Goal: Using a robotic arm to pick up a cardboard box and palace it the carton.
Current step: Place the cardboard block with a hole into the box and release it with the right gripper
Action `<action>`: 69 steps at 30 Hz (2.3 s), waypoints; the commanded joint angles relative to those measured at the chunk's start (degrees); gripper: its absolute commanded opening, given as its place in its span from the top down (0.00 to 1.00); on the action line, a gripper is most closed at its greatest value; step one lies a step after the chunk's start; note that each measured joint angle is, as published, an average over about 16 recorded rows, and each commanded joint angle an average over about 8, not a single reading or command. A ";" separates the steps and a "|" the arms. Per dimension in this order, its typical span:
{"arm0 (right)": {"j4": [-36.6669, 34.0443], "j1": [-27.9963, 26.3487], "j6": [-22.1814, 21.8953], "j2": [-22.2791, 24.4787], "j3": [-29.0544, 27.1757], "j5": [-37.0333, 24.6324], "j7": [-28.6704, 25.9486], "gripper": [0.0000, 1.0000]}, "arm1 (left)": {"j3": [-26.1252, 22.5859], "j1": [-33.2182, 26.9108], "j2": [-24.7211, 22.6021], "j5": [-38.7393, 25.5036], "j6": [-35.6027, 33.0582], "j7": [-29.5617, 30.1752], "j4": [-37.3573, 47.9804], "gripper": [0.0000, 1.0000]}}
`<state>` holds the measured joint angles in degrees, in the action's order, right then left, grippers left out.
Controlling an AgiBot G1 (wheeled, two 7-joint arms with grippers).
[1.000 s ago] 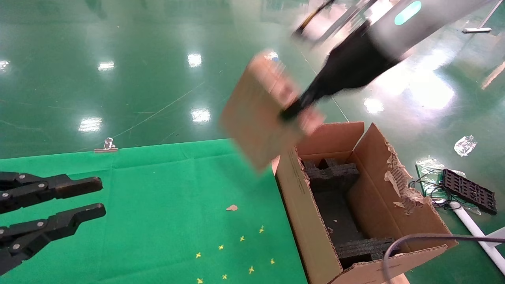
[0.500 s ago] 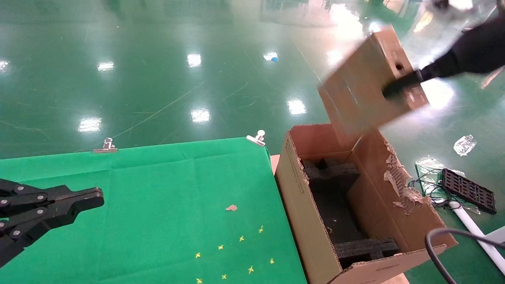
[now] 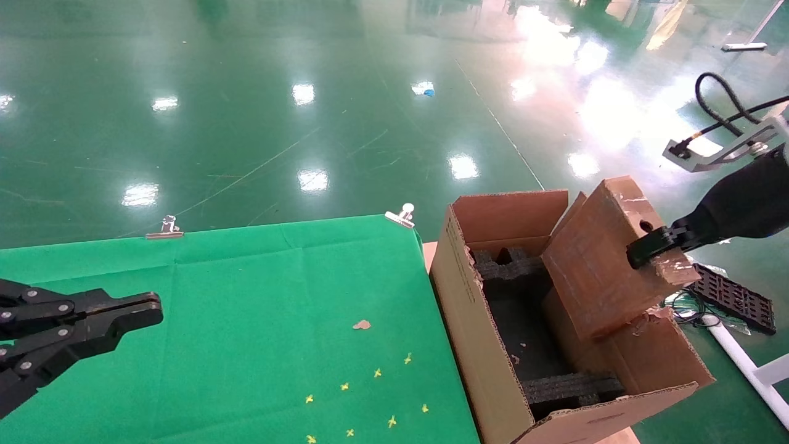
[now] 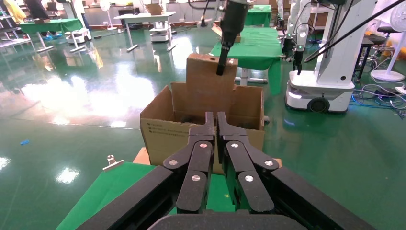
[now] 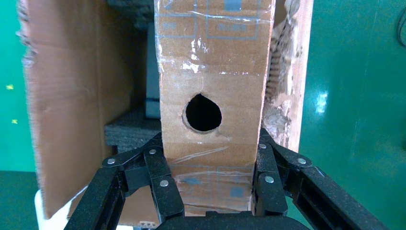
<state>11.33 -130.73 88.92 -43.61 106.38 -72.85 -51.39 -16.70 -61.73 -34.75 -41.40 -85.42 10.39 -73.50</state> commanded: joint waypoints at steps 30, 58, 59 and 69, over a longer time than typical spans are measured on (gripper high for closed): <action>-8.35 21.02 -11.88 -6.06 -0.07 1.36 -4.22 1.00 | -0.11 -0.02 0.04 0.07 0.05 -0.05 0.00 0.00; -10.71 27.30 -18.87 -9.47 -1.78 3.83 -3.26 0.00 | -0.20 -0.04 0.08 0.14 0.09 -0.10 0.00 0.00; -10.80 27.27 -18.73 -9.54 -1.70 3.72 -3.35 0.00 | -0.20 -0.04 0.08 0.14 0.09 -0.10 0.00 0.00; -11.26 27.45 -18.03 -9.91 -1.24 3.08 -4.00 0.00 | -0.23 -0.05 0.10 0.16 0.10 -0.12 0.00 0.00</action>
<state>0.09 -103.31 70.80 -53.52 105.13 -69.77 -55.36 -16.93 -61.78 -34.65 -41.24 -85.32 10.27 -73.50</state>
